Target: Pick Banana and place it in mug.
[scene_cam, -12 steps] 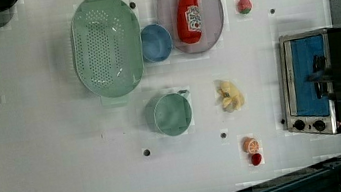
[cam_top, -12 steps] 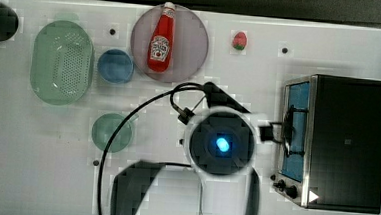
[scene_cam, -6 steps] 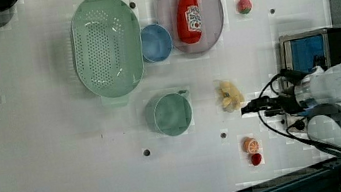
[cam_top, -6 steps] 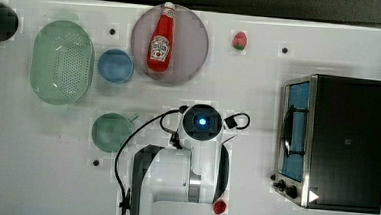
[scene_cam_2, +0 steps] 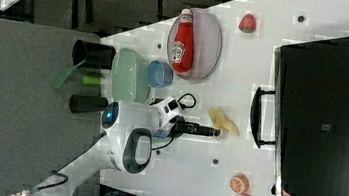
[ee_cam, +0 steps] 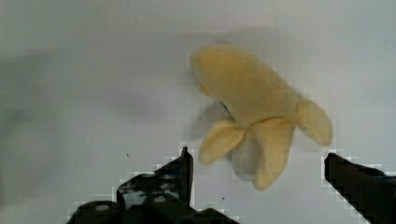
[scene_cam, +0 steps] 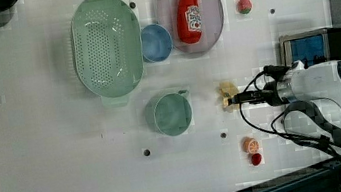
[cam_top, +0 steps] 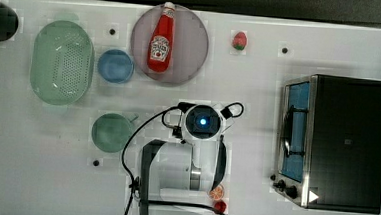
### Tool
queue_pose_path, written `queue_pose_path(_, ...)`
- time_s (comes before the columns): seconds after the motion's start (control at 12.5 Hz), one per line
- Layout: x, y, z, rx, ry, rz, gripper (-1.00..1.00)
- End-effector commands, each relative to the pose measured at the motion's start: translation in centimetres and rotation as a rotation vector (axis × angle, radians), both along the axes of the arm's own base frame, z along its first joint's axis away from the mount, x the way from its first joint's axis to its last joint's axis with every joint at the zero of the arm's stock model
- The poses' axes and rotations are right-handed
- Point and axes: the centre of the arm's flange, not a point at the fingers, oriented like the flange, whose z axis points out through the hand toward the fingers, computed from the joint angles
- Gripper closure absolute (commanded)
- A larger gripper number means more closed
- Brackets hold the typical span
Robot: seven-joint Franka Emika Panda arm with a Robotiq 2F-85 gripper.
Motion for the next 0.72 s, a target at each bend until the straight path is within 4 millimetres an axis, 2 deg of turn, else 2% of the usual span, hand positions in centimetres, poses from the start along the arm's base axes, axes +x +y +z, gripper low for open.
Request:
queue_pose_path(0.08, 0.2, -1.1, -1.5, 0.000, -0.025, 0.041, -1.00)
queue_pose_path(0.24, 0.4, -1.2, -2.9, -0.002, -0.062, 0.039, -1.00)
queue_pose_path(0.32, 0.3, -1.0, -3.2, -0.001, -0.071, 0.041, -0.93)
queue_pose_path(0.48, 0.0, -1.1, -3.6, -0.001, -0.072, 0.035, -0.40)
queue_pose_path(0.72, 0.3, -1.1, -2.9, -0.002, -0.094, 0.036, 0.27)
